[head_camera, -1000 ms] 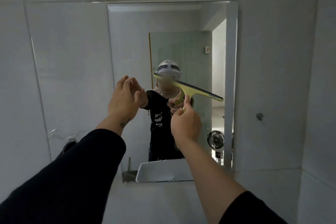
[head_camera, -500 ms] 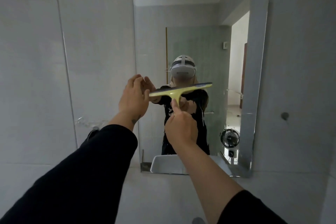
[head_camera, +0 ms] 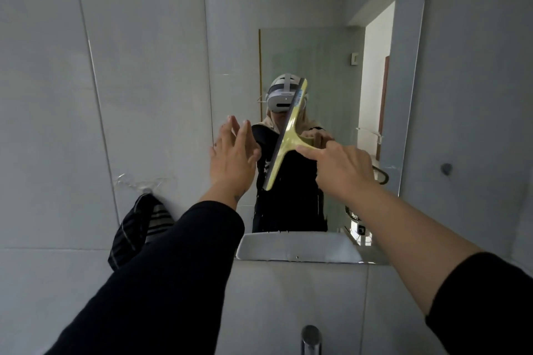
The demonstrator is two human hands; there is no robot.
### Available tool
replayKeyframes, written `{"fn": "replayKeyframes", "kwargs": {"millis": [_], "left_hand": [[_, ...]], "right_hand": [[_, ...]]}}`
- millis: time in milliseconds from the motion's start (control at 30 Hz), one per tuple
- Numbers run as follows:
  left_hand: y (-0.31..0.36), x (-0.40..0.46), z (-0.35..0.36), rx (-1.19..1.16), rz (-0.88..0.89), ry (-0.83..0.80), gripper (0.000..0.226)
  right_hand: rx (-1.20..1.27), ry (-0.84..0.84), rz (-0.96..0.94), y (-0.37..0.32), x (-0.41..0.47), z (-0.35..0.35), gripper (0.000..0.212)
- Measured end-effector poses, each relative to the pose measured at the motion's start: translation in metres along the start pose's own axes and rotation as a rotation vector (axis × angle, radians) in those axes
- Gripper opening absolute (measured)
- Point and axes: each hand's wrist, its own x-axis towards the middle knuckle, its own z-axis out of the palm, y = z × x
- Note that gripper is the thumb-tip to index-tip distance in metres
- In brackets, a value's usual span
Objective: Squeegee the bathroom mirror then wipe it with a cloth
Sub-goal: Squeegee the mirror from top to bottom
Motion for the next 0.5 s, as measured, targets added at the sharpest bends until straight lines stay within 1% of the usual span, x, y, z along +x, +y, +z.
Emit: {"fn": "replayKeyframes", "kwargs": {"millis": [133,300,433,500], "left_hand": [[0.007,-0.003,0.011,0.037,0.020,-0.021,0.070],[0.011,-0.002,0.026,0.059,-0.012,0.003,0.077],[0.006,0.002,0.037,0.026,-0.009,0.030,0.086],[0.004,0.005,0.041,-0.023,0.007,0.063,0.084]], "right_hand": [[0.009,0.013,0.038,0.015,-0.001,0.002,0.068],[0.043,0.068,0.087,0.035,-0.007,0.010,0.048],[0.043,0.075,0.151,0.058,-0.016,0.009,0.046],[0.053,0.067,0.197,0.068,-0.021,0.009,0.045]]}}
